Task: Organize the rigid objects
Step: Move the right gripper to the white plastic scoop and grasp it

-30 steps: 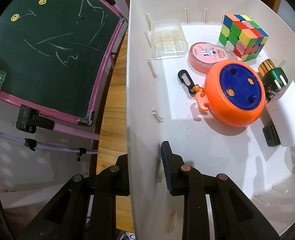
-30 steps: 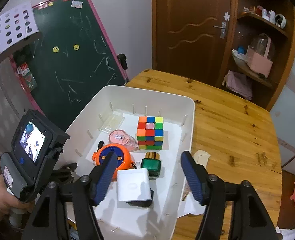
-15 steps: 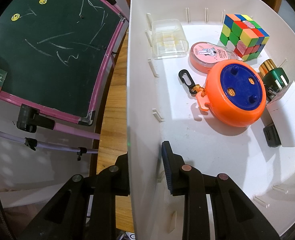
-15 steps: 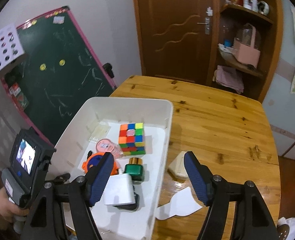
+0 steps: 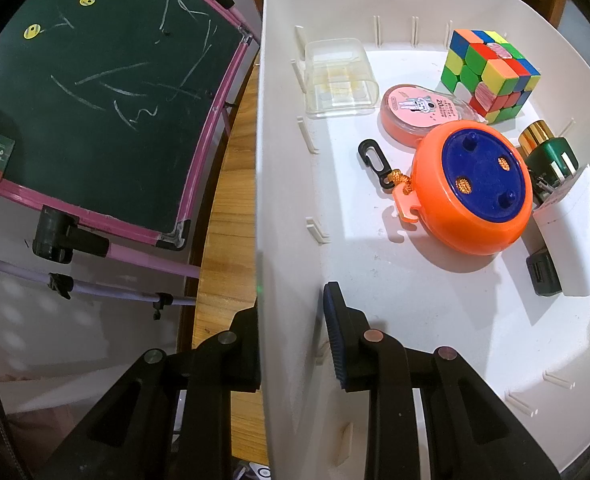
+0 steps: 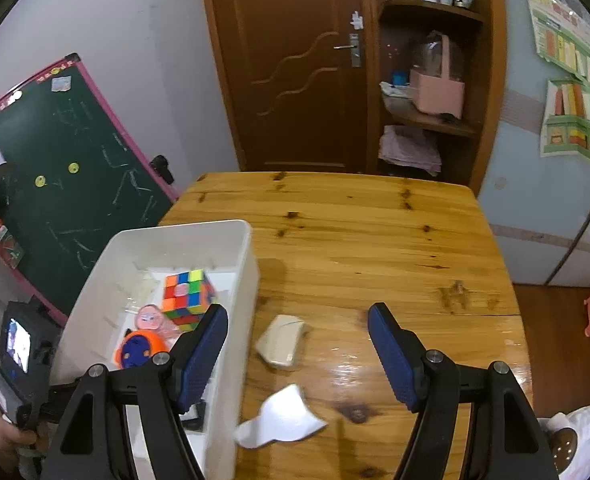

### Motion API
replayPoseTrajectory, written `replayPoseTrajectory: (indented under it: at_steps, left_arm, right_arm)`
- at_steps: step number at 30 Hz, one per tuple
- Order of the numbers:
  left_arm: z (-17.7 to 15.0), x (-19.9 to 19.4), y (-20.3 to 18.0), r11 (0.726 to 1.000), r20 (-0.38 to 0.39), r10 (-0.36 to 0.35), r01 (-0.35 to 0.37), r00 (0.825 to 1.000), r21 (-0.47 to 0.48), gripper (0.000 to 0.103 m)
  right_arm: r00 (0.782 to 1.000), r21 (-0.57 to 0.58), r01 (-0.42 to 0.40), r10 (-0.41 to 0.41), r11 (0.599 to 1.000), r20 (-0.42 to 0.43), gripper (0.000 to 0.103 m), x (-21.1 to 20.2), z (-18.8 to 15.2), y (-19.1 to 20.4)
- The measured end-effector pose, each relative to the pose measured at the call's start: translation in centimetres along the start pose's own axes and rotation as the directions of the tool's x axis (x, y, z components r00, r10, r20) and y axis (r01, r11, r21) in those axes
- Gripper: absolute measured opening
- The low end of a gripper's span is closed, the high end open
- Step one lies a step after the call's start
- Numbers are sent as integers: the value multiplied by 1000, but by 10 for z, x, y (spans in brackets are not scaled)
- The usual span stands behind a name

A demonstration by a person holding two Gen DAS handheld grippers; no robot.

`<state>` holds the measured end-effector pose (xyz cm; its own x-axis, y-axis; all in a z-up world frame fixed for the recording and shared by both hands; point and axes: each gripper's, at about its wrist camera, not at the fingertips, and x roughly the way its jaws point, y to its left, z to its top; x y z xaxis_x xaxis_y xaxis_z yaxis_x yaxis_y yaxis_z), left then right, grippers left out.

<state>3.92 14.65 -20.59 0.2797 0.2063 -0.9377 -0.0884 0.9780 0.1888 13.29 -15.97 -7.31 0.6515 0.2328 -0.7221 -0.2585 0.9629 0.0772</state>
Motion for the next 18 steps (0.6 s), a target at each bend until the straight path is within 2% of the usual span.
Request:
replayPoseTrajectory:
  at_steps: [7,13,18]
  left_arm:
    - [0,0,1,1000,-2,4,-4,1000,-3,31]
    - [-2,0,3,1000,-4,14,-14,1000,-3,32]
    - [0,1,-1,1000,-5,17,-17,1000,-3,32]
  right_arm:
    - [997,-98,66,-69,993,-28,73,8,-12,-29]
    - [995,-160,45,-60,986,-86,73,27,-31,-50]
    - [987,-227,-49,12,973,-163,73,47,-52,-46]
